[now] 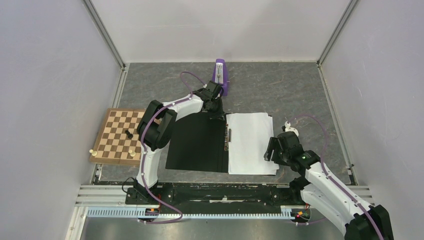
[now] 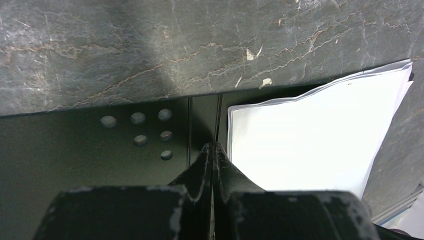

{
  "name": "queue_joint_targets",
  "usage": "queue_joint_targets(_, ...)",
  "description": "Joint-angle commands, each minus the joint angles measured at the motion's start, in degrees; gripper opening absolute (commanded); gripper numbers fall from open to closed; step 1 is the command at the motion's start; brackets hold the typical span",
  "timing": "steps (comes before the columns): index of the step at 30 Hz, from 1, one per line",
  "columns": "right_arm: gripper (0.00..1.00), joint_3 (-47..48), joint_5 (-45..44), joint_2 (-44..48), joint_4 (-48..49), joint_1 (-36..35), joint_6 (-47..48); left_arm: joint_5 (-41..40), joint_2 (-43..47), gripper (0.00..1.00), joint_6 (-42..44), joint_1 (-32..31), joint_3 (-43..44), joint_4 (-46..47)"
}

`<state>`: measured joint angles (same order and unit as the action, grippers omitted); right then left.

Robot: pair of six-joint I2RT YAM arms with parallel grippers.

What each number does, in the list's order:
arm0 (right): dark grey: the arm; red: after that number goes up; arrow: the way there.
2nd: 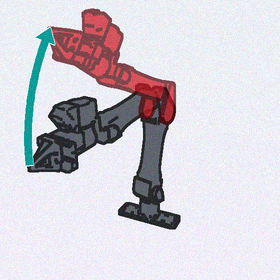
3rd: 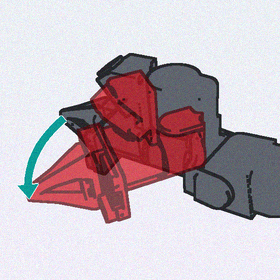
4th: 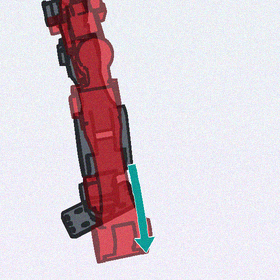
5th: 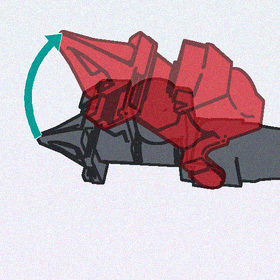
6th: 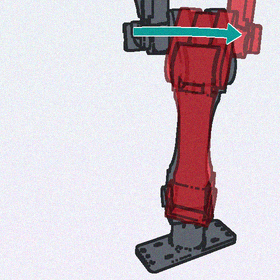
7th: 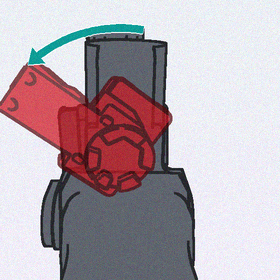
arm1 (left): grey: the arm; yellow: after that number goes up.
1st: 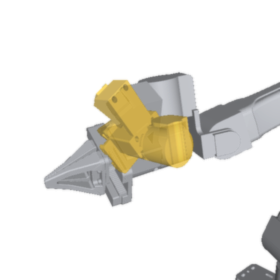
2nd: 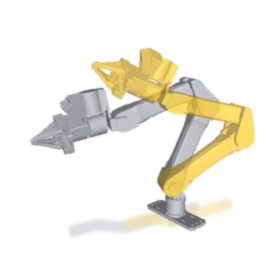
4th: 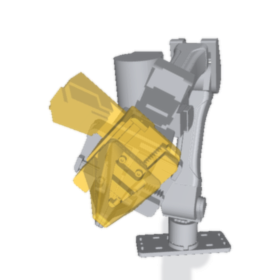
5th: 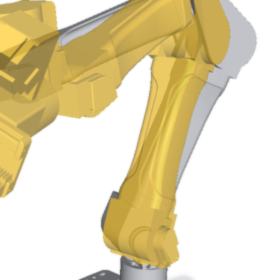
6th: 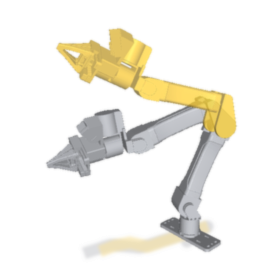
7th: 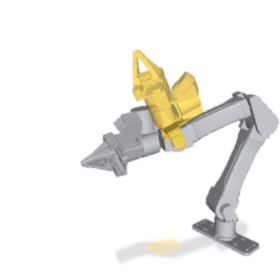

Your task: Put the files into the folder

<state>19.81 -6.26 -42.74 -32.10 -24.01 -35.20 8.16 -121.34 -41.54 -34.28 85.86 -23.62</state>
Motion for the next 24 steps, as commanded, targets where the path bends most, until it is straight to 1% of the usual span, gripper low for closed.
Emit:
queue_joint_targets(1, 0.68, 2.7, -1.6, 1.0, -3.1, -1.2, -0.7, -1.2, -2.2, 0.02, 0.8, 0.4, -1.1, 0.3)
queue_joint_targets(6, 0.63, 3.5, -2.1, 1.4, -5.0, -2.9, -1.1, -1.1, -2.2, 0.02, 0.8, 0.4, -1.3, 0.4)
queue_joint_targets(9, 0.58, 4.7, -3.3, 1.2, -6.3, -4.3, -1.2, -1.0, -2.2, 0.02, 0.8, 0.4, -1.3, 0.4)
queue_joint_targets(20, 0.57, 5.1, -4.9, -0.7, -8.1, -11.1, -3.5, -1.0, -2.2, 0.02, 0.8, 0.6, -1.3, 0.4)
queue_joint_targets(24, 0.57, 5.4, -7.3, -1.0, -9.5, -13.2, -4.2, -1.0, -2.3, 0.02, 0.8, 0.6, -1.3, 0.4)
